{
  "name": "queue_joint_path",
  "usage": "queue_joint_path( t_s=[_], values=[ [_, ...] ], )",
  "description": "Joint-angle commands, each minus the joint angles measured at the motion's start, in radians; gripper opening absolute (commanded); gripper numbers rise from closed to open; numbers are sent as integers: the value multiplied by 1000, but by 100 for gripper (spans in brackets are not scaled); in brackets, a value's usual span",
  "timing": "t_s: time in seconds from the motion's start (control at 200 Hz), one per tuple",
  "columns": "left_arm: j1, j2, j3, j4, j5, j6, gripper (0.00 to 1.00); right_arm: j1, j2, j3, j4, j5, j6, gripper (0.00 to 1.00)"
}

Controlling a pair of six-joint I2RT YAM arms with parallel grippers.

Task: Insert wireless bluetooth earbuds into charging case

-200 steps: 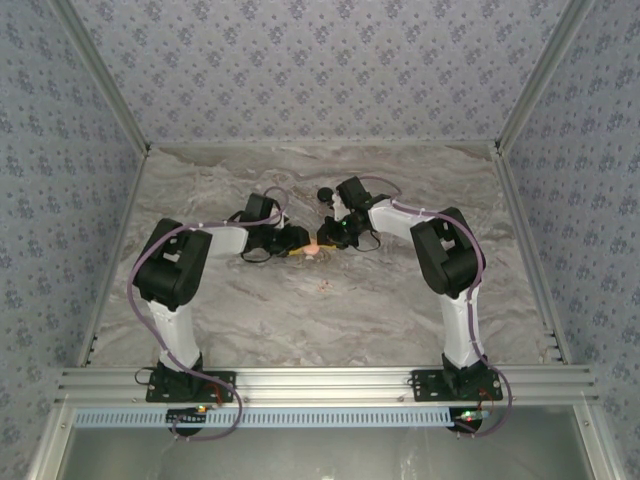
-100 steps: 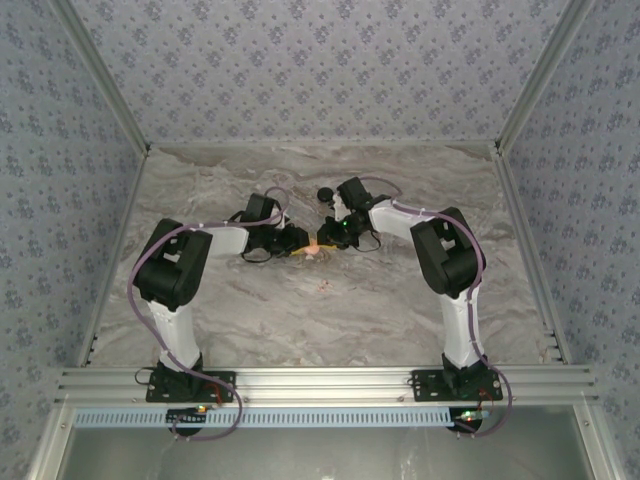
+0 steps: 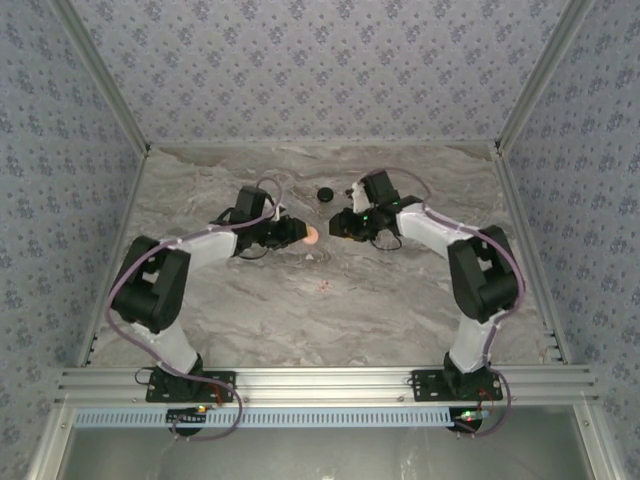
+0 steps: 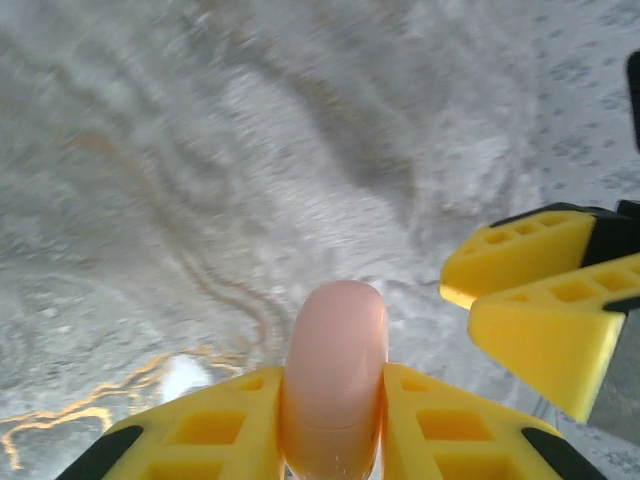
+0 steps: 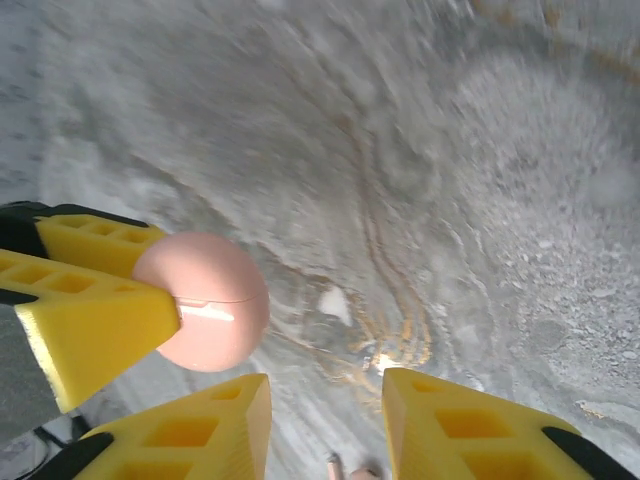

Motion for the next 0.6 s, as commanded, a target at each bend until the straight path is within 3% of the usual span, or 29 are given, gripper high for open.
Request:
queue_joint_path(
  t_s=[0.0,0.3,0.595],
  values=[
    [-3,-111,-7,64,50,38,26,-35,-115,-68,65,-107,-41,39],
    [-23,-289,-48,159,116,73,28,-92,-295,-154,245,-347,-1,43],
    [-55,-334,-53,181,139,107,28,-75,-335,-166,336,-409,34,46]
  ],
)
